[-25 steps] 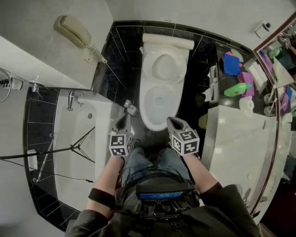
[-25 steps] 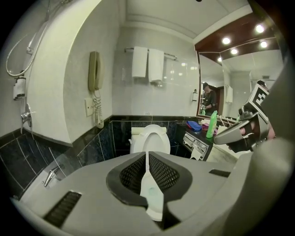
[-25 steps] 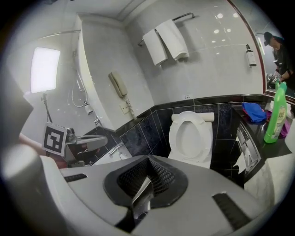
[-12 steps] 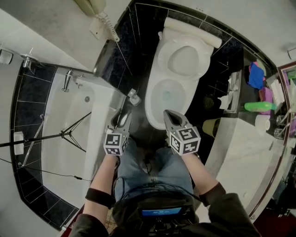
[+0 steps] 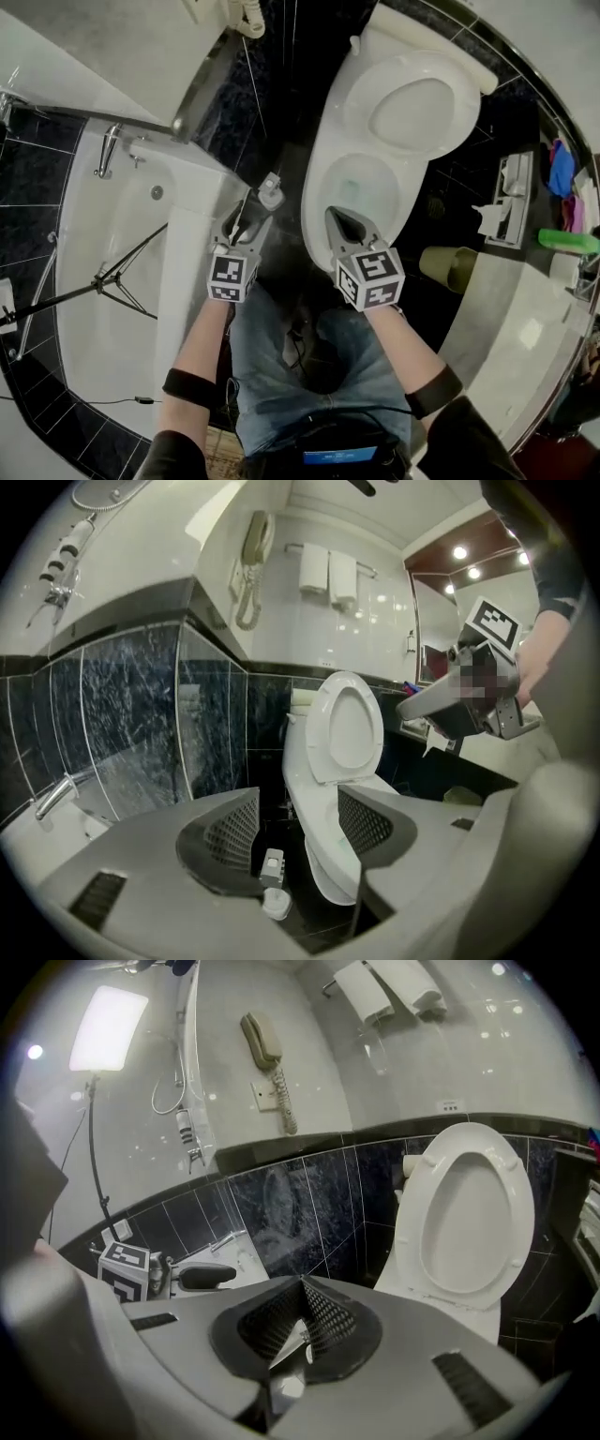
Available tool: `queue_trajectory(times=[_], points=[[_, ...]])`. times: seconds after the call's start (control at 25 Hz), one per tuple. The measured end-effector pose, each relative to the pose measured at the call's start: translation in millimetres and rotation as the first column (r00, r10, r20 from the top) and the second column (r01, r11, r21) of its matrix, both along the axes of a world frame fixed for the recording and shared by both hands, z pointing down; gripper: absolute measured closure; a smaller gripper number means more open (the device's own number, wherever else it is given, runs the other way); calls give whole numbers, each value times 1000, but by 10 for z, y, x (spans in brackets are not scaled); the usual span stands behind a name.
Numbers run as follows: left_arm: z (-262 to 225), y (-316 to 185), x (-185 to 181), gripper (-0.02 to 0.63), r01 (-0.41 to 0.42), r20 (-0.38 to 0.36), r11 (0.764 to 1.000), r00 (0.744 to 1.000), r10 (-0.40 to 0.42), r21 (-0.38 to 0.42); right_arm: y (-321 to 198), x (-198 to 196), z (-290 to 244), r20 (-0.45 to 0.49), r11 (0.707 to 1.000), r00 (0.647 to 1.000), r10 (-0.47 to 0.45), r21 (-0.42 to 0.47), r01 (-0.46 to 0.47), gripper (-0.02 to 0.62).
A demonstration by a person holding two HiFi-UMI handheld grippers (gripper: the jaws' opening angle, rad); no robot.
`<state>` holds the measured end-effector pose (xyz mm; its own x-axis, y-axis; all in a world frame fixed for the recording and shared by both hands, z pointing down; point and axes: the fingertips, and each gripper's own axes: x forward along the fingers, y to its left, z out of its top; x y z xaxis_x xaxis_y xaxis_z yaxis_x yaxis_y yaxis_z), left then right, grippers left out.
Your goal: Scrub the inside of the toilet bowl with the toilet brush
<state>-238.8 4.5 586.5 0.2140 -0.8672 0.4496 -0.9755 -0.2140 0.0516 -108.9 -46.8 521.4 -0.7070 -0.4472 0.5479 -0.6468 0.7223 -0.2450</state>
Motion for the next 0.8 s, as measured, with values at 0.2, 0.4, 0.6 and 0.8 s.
queue_trajectory(times=[0.2,0.4,0.6,0.8], points=[[754,-74,-97,313,-27,28,1000,999,27,6,-83,-230,616,5,1000,1000,4,16,-4,591],[1444,-180,-159,285,-57,66,998,996,56,10,-141,-370,1172,23,999,999,23,22,-23,591],[2021,-304,-175,285,-72,78,997,995,69,38,-196,-434,1700,31,998,998,52,44,-53,591],[2530,-439,-228,278,-71,91,996,994,66,58,-226,-491,2099,49,997,997,67,45,-70,591]])
